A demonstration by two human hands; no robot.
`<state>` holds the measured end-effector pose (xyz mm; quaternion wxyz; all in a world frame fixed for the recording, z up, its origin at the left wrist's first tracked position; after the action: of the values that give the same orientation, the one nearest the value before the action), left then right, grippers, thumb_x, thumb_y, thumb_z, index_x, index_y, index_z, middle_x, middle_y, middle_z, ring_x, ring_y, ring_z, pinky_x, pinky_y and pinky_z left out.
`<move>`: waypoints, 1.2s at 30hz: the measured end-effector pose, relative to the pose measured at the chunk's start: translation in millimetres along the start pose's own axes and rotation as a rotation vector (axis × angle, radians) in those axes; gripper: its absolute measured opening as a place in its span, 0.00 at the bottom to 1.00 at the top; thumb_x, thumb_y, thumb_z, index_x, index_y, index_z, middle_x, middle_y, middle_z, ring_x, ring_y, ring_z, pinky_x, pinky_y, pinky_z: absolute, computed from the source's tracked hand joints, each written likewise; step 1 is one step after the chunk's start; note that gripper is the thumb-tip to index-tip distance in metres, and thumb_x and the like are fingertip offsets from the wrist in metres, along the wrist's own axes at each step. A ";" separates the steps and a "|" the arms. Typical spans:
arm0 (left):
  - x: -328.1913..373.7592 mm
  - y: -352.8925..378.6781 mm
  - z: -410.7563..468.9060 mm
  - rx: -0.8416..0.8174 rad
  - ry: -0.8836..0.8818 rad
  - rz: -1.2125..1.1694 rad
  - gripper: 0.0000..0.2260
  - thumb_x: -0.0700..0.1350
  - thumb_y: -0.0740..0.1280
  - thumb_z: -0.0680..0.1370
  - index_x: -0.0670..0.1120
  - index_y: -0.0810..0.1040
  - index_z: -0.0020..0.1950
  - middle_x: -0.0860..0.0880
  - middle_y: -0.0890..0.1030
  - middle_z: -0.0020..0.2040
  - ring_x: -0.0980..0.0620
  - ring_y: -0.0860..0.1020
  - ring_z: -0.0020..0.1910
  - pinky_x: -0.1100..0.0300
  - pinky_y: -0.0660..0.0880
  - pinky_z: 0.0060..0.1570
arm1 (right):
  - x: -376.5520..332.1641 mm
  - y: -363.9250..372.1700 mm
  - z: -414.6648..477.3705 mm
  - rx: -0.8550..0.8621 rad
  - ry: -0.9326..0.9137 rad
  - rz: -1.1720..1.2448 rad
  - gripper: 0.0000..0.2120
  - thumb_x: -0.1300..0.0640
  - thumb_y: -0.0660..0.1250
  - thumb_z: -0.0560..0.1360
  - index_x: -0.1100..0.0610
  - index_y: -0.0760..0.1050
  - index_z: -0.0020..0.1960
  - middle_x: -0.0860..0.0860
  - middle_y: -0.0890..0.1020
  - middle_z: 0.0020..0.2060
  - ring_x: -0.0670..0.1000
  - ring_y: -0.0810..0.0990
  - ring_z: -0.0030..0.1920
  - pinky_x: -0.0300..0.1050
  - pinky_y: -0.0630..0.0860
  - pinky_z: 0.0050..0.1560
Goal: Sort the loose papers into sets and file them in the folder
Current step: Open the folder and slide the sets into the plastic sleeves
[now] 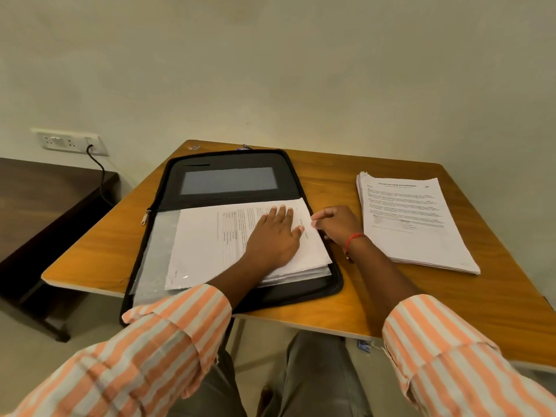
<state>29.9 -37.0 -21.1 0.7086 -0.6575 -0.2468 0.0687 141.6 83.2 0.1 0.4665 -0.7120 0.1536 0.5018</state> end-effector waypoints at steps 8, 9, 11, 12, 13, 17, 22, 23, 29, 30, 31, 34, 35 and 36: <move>-3.1 -6.7 -4.2 0.053 0.044 -0.064 0.27 0.56 0.45 0.86 0.46 0.51 0.83 0.46 0.52 0.83 0.47 0.48 0.82 0.51 0.46 0.79 | -10.8 30.5 2.0 -0.170 0.005 -0.049 0.13 0.60 0.65 0.76 0.48 0.87 0.49 0.49 0.84 0.56 0.53 0.79 0.60 0.53 0.76 0.65; -2.2 -7.3 -4.9 0.052 0.052 -0.071 0.27 0.56 0.45 0.86 0.46 0.51 0.83 0.46 0.52 0.83 0.47 0.48 0.82 0.51 0.46 0.79 | -11.2 32.8 3.9 -0.158 0.022 -0.089 0.13 0.58 0.65 0.75 0.44 0.86 0.49 0.49 0.82 0.58 0.55 0.78 0.62 0.54 0.75 0.66; -2.5 -8.0 -6.5 0.048 0.061 -0.084 0.26 0.55 0.45 0.87 0.46 0.52 0.83 0.46 0.52 0.83 0.47 0.49 0.82 0.51 0.46 0.79 | -12.9 33.9 5.4 -0.095 0.045 -0.175 0.15 0.58 0.63 0.78 0.43 0.85 0.53 0.51 0.74 0.62 0.58 0.71 0.65 0.55 0.73 0.68; -3.0 -7.9 -6.6 0.047 0.063 -0.090 0.26 0.55 0.45 0.87 0.46 0.52 0.83 0.46 0.53 0.83 0.47 0.49 0.82 0.52 0.46 0.79 | -12.5 33.3 4.8 -0.067 0.050 -0.231 0.17 0.60 0.61 0.81 0.44 0.84 0.56 0.52 0.70 0.63 0.58 0.68 0.65 0.54 0.71 0.69; -4.0 -7.9 -6.6 0.047 0.062 -0.098 0.26 0.55 0.45 0.87 0.46 0.53 0.83 0.46 0.53 0.83 0.47 0.50 0.82 0.52 0.46 0.79 | -11.1 31.9 5.4 -0.051 0.050 -0.266 0.17 0.61 0.60 0.82 0.45 0.83 0.60 0.54 0.68 0.64 0.59 0.67 0.66 0.54 0.70 0.70; -6.1 -10.6 -10.1 0.061 0.062 -0.146 0.24 0.54 0.47 0.87 0.47 0.57 0.82 0.46 0.57 0.82 0.47 0.53 0.82 0.53 0.48 0.78 | -10.2 34.1 1.8 -0.082 -0.003 -0.237 0.16 0.61 0.60 0.82 0.46 0.84 0.58 0.54 0.70 0.65 0.59 0.69 0.65 0.56 0.69 0.71; -3.5 -34.7 -24.0 0.137 0.082 -0.400 0.18 0.54 0.58 0.85 0.51 0.72 0.73 0.49 0.73 0.73 0.49 0.70 0.72 0.52 0.64 0.70 | -14.0 26.9 -6.2 -0.045 -0.123 -0.022 0.15 0.64 0.60 0.81 0.52 0.84 0.55 0.52 0.82 0.57 0.54 0.79 0.60 0.52 0.77 0.64; -5.1 -37.3 -27.9 0.113 0.123 -0.397 0.18 0.56 0.61 0.83 0.53 0.72 0.72 0.51 0.74 0.72 0.51 0.71 0.70 0.53 0.66 0.69 | -13.9 22.5 -9.8 -0.031 -0.144 -0.005 0.15 0.66 0.60 0.81 0.54 0.82 0.59 0.52 0.81 0.59 0.53 0.78 0.61 0.49 0.76 0.64; -20.7 -36.7 -62.1 -0.075 0.309 -0.124 0.35 0.74 0.68 0.69 0.58 0.70 0.71 0.57 0.70 0.73 0.55 0.68 0.69 0.55 0.66 0.68 | -6.2 16.9 -22.7 -0.192 -0.329 -0.156 0.26 0.72 0.59 0.80 0.45 0.77 0.65 0.49 0.71 0.66 0.49 0.68 0.69 0.44 0.67 0.71; -22.0 -36.0 -66.3 -0.077 0.307 -0.107 0.35 0.74 0.68 0.69 0.58 0.70 0.71 0.57 0.70 0.73 0.55 0.68 0.69 0.55 0.66 0.68 | -8.2 18.7 -24.4 -0.215 -0.352 -0.172 0.26 0.72 0.61 0.79 0.44 0.78 0.64 0.48 0.71 0.66 0.48 0.68 0.69 0.44 0.66 0.72; -22.0 -35.6 -68.3 -0.075 0.303 -0.110 0.34 0.73 0.68 0.70 0.58 0.71 0.70 0.57 0.70 0.72 0.55 0.68 0.69 0.56 0.66 0.68 | -11.0 18.8 -25.6 -0.215 -0.374 -0.184 0.25 0.72 0.62 0.79 0.44 0.79 0.62 0.48 0.71 0.65 0.48 0.68 0.69 0.44 0.66 0.73; -19.1 -38.3 -71.8 -0.049 0.298 -0.157 0.28 0.68 0.69 0.74 0.57 0.73 0.69 0.57 0.72 0.71 0.55 0.70 0.68 0.59 0.67 0.64 | -19.8 15.5 -30.9 -0.166 -0.387 -0.137 0.20 0.71 0.64 0.78 0.48 0.82 0.59 0.48 0.73 0.62 0.49 0.71 0.67 0.46 0.69 0.71; -18.9 -39.2 -72.4 -0.046 0.292 -0.186 0.26 0.67 0.69 0.75 0.57 0.73 0.69 0.57 0.72 0.71 0.56 0.70 0.68 0.60 0.67 0.64 | -21.3 13.4 -32.2 -0.145 -0.384 -0.112 0.19 0.70 0.65 0.78 0.49 0.82 0.58 0.48 0.74 0.62 0.49 0.72 0.67 0.46 0.70 0.71; -19.8 -39.8 -72.5 -0.046 0.285 -0.221 0.25 0.66 0.69 0.75 0.57 0.74 0.68 0.57 0.73 0.71 0.56 0.70 0.68 0.60 0.67 0.64 | -22.8 11.2 -33.8 -0.131 -0.386 -0.086 0.18 0.69 0.65 0.78 0.49 0.83 0.58 0.48 0.75 0.61 0.49 0.73 0.66 0.46 0.71 0.70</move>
<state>35.6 -115.5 11.3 0.7243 -0.6455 -0.2162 -0.1091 142.9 44.1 16.1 0.4609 -0.6374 -0.0023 0.6175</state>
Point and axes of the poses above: each hand's wrist, its own z-axis towards the middle knuckle, its own y-axis out of the palm, x = y × z, the point moved 6 cm from there along z, towards the middle knuckle
